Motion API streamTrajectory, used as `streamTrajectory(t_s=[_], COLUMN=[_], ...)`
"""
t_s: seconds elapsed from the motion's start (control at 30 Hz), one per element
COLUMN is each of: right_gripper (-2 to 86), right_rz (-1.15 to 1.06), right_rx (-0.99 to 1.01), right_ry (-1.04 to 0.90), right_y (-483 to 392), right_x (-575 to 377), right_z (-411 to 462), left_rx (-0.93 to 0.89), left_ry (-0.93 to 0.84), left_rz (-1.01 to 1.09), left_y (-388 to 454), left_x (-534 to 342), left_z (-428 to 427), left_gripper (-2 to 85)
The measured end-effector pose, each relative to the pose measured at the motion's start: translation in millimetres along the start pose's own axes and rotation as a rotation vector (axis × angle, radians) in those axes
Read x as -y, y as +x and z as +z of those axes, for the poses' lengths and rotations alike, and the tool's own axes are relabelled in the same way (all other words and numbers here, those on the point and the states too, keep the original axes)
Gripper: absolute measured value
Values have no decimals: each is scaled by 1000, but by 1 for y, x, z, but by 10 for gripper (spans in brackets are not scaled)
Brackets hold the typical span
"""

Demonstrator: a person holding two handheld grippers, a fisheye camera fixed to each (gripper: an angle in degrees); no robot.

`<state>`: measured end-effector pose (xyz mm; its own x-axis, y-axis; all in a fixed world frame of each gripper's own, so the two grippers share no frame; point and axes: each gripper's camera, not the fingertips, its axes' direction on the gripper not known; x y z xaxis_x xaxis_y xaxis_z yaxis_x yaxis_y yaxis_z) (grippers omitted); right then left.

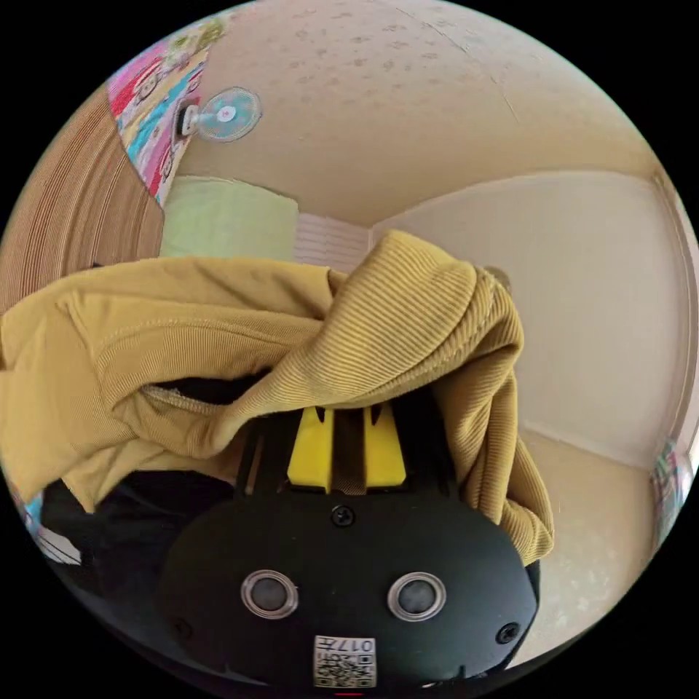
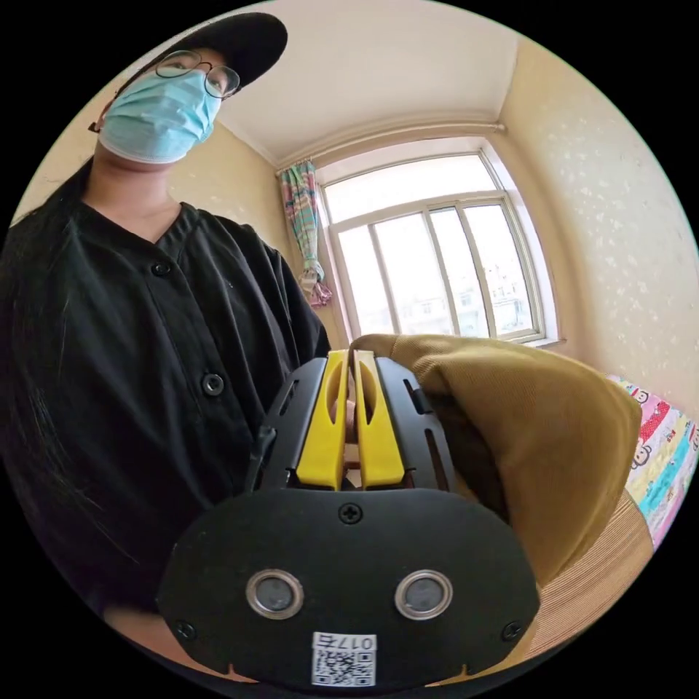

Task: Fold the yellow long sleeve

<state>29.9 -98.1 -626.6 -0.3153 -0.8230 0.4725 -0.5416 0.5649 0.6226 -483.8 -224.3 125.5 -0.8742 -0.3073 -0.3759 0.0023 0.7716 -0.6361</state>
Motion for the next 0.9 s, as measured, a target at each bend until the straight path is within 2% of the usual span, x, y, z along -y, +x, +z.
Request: streamTrajectory(t_s=[0.13, 0.23, 0.3, 0.37, 0.4, 0.43, 0.53, 0.7, 0.83, 0.9], right_gripper=[14, 11, 9, 8, 9, 10, 18, 50, 99, 100], right_rz=[29, 68, 95, 102, 93, 76, 49, 63, 83, 47], right_rx=[-218, -249, -268, -322, -362, -397, -461, -414, -191, -102], right_ry=[-156, -109, -59, -36, -32, -31, 5, 26, -254, -410], right_y=[1, 5, 10, 13, 14, 15, 21, 47, 86, 86], right_x=[-31, -52, -61, -65, -63, -59, -41, 2, 18, 9], right_z=[3, -11, -22, -31, -35, -39, -50, -57, -7, 28], left_rx=[350, 577, 582, 463, 322, 168, -11, 149, 196, 196], left_ry=[-133, -235, -268, -285, -301, -349, -493, -784, -1022, -1049], left_rz=[494, 762, 837, 895, 913, 913, 925, 718, 502, 402], left_y=[107, 154, 161, 155, 143, 128, 98, 30, -53, -84], left_x=[-16, -50, -64, -80, -88, -94, -113, -143, -192, -204], left_z=[-6, 7, 6, 4, 5, 11, 39, 124, 202, 221], left_gripper=[33, 20, 16, 16, 18, 19, 20, 11, 11, 12])
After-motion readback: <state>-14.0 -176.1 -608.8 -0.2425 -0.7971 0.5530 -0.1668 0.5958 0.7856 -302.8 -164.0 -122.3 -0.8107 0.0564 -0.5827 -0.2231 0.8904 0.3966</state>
